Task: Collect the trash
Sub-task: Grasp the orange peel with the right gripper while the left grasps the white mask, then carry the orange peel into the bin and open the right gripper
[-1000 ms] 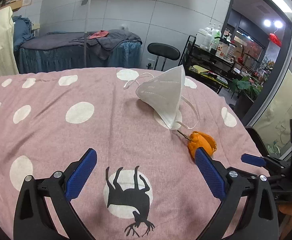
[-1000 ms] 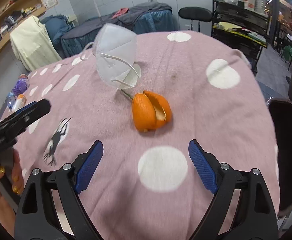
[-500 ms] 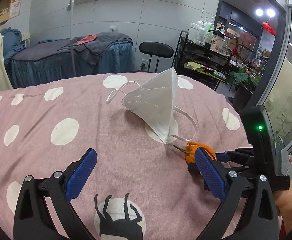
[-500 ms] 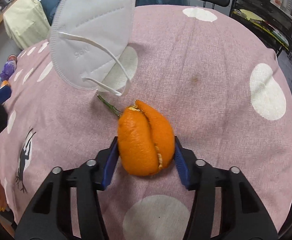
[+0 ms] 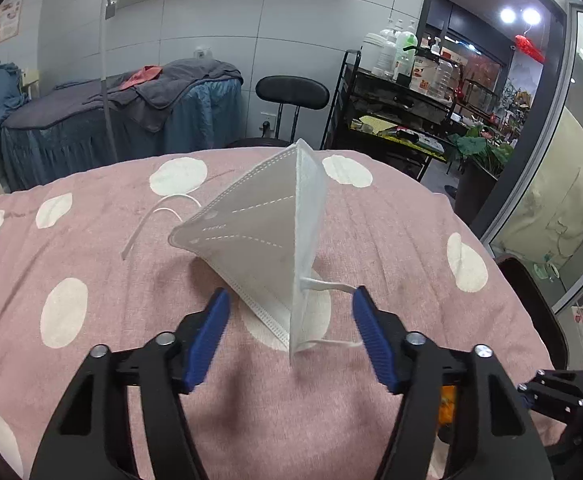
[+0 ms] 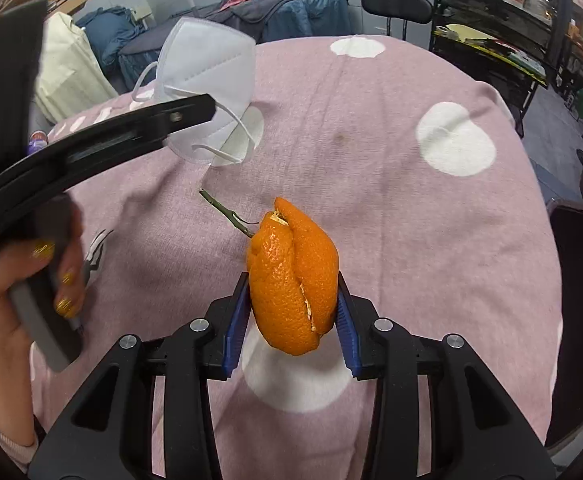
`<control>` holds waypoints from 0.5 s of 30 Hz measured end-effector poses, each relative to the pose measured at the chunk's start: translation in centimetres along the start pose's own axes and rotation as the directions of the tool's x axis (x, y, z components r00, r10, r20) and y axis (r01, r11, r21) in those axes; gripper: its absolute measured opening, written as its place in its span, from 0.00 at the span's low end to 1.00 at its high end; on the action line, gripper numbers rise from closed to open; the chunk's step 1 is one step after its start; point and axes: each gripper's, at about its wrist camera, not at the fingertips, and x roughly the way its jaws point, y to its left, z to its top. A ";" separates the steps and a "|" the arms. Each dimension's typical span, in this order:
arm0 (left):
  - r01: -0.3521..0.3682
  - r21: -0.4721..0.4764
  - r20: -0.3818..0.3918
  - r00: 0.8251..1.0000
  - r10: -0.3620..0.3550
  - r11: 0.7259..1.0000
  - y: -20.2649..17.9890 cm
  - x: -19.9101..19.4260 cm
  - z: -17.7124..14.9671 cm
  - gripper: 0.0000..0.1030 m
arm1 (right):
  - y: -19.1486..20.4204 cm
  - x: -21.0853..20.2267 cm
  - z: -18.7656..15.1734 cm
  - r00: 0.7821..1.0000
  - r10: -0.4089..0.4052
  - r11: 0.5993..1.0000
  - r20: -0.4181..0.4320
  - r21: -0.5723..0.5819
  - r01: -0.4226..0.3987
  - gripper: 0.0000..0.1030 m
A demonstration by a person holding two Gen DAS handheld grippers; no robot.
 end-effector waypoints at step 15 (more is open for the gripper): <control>0.029 -0.032 0.107 0.994 -0.026 0.999 -2.2 -3.8 -1.1 0.02 | -3.7 -7.0 -4.0 0.983 -0.026 0.995 0.181 0.104 0.007 0.39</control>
